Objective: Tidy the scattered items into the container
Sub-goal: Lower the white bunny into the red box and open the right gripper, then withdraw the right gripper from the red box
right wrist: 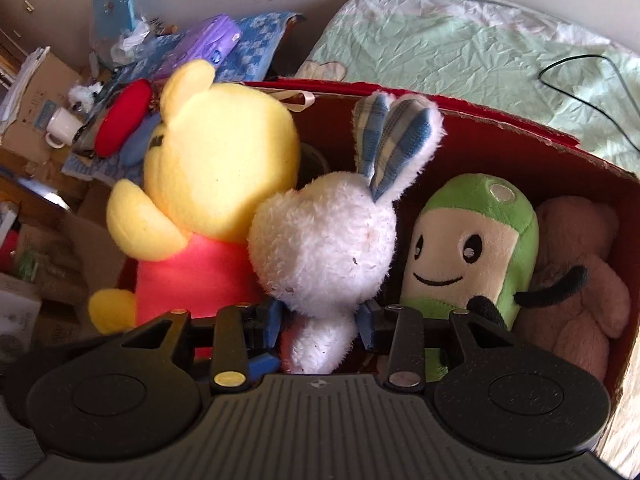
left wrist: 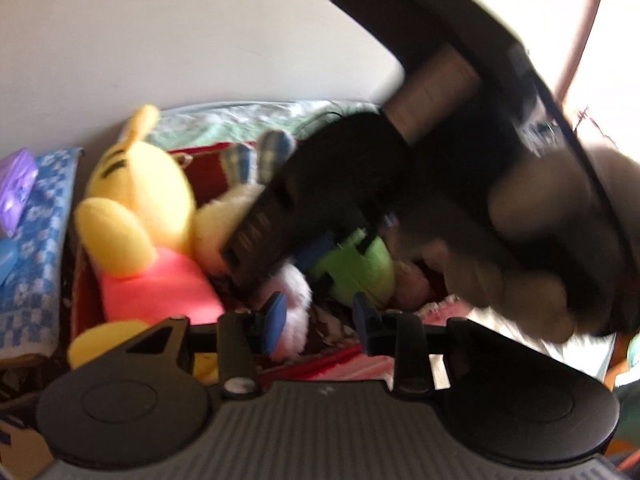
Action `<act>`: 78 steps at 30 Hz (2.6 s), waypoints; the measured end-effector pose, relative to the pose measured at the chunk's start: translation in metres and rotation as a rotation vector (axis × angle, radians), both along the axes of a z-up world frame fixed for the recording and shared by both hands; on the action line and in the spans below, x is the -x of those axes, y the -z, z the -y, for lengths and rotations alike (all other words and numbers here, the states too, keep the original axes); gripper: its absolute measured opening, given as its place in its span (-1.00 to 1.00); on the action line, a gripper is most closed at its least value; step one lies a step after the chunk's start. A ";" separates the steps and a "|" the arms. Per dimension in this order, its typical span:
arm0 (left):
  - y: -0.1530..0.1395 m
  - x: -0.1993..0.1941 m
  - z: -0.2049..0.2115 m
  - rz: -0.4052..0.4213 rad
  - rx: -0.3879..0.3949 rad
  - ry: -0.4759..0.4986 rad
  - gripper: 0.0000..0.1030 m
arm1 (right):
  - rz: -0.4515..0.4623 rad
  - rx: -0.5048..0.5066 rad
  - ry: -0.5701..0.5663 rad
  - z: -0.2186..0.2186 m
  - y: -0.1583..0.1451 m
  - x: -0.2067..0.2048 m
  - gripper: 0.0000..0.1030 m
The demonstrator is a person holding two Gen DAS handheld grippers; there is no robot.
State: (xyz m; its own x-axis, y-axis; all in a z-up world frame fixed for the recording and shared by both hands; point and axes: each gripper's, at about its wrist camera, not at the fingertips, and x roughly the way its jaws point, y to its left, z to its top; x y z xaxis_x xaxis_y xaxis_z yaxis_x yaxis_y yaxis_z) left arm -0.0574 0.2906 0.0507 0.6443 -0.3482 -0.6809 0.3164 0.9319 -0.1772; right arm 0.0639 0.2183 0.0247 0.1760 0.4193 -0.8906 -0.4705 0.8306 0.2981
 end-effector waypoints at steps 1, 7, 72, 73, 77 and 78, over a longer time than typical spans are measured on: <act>-0.001 0.001 0.002 0.011 -0.011 0.011 -0.39 | -0.011 0.003 -0.017 -0.002 -0.001 -0.003 -0.19; -0.006 -0.003 0.009 0.015 0.019 0.059 -0.39 | -0.111 -0.018 -0.035 -0.002 0.000 -0.014 -0.19; 0.027 -0.048 -0.016 -0.205 0.048 -0.208 -0.45 | -0.038 -0.364 0.287 0.109 0.009 -0.015 -1.00; 0.027 -0.049 -0.013 -0.208 0.041 -0.211 -0.46 | -0.046 -0.370 0.291 0.112 0.011 -0.015 -1.00; 0.034 -0.063 0.014 -0.201 -0.024 -0.232 -0.47 | -0.063 -0.377 0.264 0.116 0.013 -0.016 -1.00; 0.033 -0.064 0.020 -0.197 -0.042 -0.240 -0.47 | -0.065 -0.379 0.255 0.117 0.013 -0.017 -0.99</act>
State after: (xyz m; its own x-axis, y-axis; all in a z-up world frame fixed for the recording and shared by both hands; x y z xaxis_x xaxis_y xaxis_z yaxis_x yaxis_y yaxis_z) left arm 0.0062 0.2703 0.0176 0.5591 -0.1709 -0.8113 0.0503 0.9837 -0.1726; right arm 0.0807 0.1013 0.0120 0.2647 0.6683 -0.6952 -0.2359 0.7439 0.6253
